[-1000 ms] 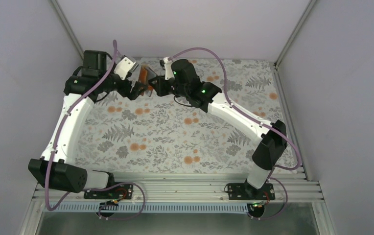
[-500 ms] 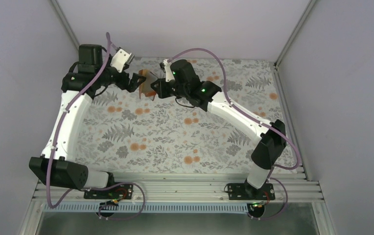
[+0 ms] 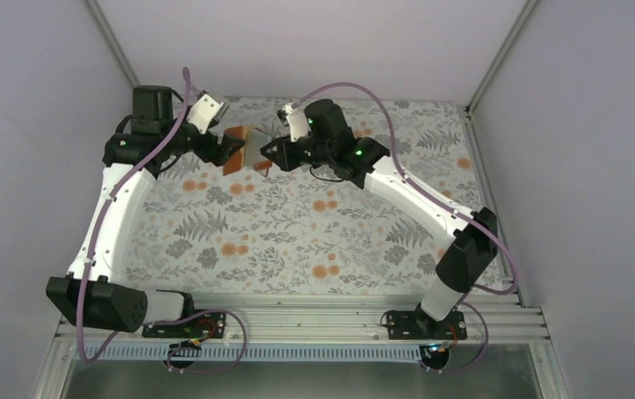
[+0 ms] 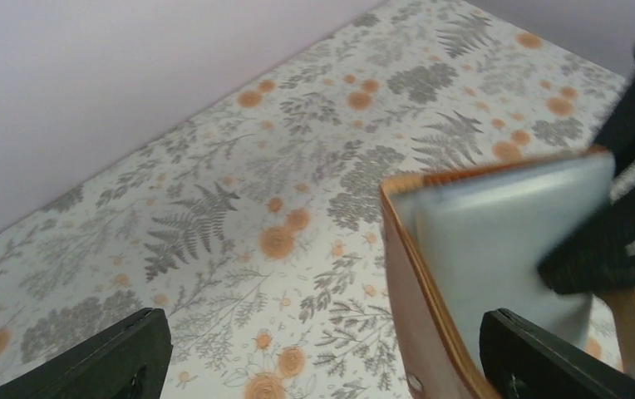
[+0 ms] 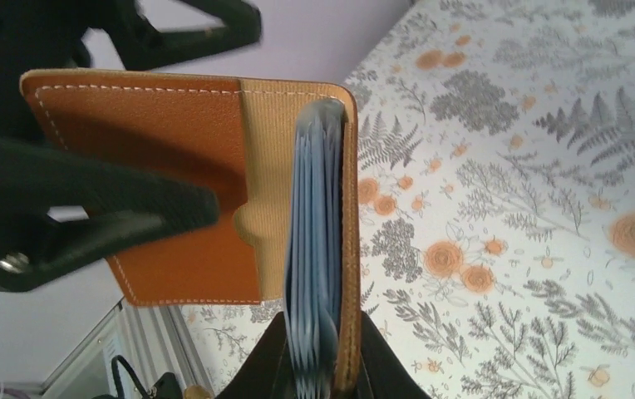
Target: Take the credit cards out of the card holder
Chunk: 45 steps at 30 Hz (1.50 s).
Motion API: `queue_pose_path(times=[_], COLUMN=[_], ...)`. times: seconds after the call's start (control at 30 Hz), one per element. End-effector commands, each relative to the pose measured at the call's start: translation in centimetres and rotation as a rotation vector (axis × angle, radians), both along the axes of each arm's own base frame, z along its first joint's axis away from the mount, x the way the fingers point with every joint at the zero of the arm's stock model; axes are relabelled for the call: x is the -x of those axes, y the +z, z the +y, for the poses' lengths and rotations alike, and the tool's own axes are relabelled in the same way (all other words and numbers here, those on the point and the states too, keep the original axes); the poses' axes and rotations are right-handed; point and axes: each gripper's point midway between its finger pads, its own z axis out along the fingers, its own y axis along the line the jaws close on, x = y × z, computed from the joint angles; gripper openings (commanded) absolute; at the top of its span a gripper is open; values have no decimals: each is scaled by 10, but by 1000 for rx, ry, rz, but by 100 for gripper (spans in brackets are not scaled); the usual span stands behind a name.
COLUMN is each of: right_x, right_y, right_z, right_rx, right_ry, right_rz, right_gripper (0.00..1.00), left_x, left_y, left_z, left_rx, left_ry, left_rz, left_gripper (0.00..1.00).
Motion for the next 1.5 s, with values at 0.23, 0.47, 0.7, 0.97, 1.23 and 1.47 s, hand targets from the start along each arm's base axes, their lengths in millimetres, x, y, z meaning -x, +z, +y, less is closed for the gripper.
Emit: queue_pose_path(times=[0.23, 0.47, 0.7, 0.97, 1.23, 1.47], right_x=[53, 71, 69, 81, 71, 44], right_y=[80, 88, 92, 109, 118, 90], right_z=[-10, -31, -66, -53, -30, -23], right_rx=[-126, -137, -121, -180, -211, -126], right_ry=[302, 366, 285, 263, 155, 61], right_rz=[-251, -337, -413, -438, -436, -376], right_gripper=[4, 48, 75, 99, 91, 79], left_x=[41, 75, 90, 45, 47, 50], left_y=[5, 31, 48, 37, 40, 41], left_z=[-26, -49, -56, -31, -34, -35], left_rx=[68, 206, 263, 182, 205, 207], left_ry=[-226, -419, -491, -196, -213, -223], left_rz=[-29, -30, -40, -9, -4, -7], left_gripper=[47, 2, 2, 2, 2, 2])
